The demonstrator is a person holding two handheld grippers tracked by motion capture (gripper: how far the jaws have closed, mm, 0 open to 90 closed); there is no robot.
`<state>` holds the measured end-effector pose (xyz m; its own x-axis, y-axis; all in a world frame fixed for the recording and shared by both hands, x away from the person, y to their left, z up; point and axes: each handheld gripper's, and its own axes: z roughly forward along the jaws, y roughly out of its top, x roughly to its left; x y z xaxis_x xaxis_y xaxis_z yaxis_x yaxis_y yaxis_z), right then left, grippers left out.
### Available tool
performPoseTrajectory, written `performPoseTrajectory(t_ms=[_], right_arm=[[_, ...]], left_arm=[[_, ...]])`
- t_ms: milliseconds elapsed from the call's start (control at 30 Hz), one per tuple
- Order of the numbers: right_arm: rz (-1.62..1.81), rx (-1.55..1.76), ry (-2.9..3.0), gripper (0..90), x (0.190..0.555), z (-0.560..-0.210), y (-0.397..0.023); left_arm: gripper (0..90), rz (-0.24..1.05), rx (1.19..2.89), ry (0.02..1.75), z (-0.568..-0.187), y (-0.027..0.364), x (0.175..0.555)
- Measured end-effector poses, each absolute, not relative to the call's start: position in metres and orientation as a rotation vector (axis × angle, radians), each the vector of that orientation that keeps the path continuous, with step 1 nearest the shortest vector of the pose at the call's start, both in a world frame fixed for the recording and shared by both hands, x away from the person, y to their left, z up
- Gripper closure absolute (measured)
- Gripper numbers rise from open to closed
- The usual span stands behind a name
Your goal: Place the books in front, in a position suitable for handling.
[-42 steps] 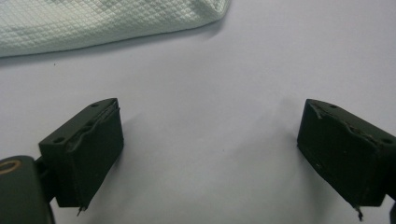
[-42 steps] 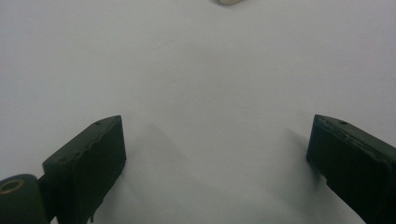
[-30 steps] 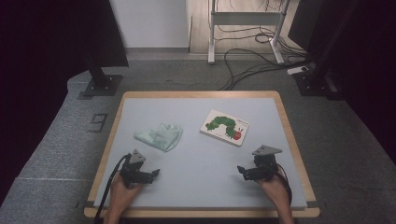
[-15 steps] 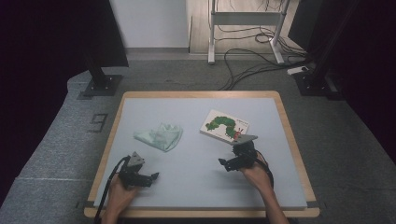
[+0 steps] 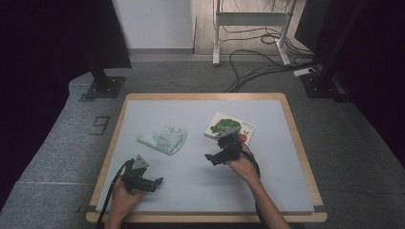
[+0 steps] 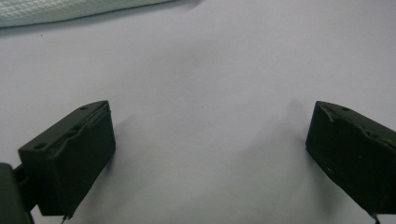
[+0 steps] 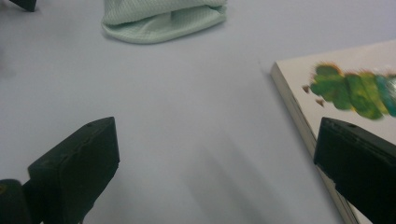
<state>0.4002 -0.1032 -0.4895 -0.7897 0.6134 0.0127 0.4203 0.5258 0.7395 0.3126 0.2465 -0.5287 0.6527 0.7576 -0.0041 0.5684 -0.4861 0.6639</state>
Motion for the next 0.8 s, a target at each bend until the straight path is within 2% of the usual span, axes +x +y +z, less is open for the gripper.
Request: performPoseTrajectory(t_ms=[433,800], right_arm=[[1.148,0.792,2.571,0.1,0.421,-0.488,-0.054],[1.137,0.754,2.623,6.4,0.432,-0.488,-0.006]], left_arm=[[1.0,0.385,2.229,1.024,-0.529,0.247,0.313],[1.0,0.383,2.23,1.023,-0.529,0.247,0.312]])
